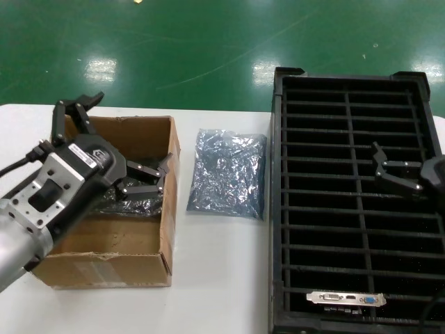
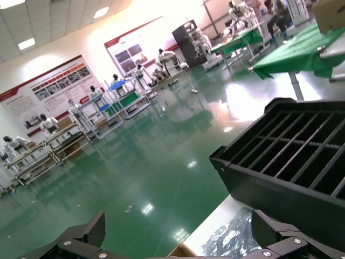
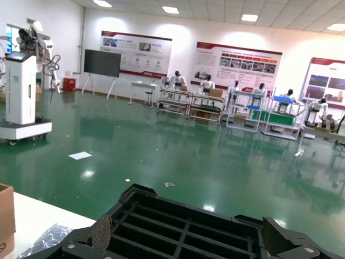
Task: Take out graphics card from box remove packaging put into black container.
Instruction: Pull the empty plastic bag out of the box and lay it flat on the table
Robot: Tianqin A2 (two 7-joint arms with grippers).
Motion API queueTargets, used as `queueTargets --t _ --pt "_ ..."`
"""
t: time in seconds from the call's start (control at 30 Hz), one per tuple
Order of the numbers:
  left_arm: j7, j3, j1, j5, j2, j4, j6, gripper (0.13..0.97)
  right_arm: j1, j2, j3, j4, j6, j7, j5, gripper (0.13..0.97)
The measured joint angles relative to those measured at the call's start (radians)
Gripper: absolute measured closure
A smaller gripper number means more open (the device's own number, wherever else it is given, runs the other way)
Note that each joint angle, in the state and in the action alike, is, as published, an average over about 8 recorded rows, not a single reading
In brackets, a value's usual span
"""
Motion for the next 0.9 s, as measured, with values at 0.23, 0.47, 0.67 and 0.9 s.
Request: queueTargets --t 0.23,0.47,0.67,0.9 --pt "0.050 0.013 0.026 -0.086 0.016 0.034 -0.067 0.134 -0.027 0.014 -0.025 -0.015 0.052 -0.058 0.080 0.129" --pt "0.099 0.025 0.052 -0.171 0.033 0.068 -0.135 0.132 -0.053 0.028 -0.049 -0.030 0.103 -0.115 0.159 0.129" --pt "0.141 0.036 0.074 -0.245 0.047 0.096 -0.192 0.132 -0.076 0.040 -0.070 -0.042 0.148 -0.164 0.228 0.129" --pt "0.191 0.048 0.100 -0.331 0.063 0.130 -0.260 0.132 -0.102 0.054 -0.095 -0.057 0.200 -0.222 0.308 0.129"
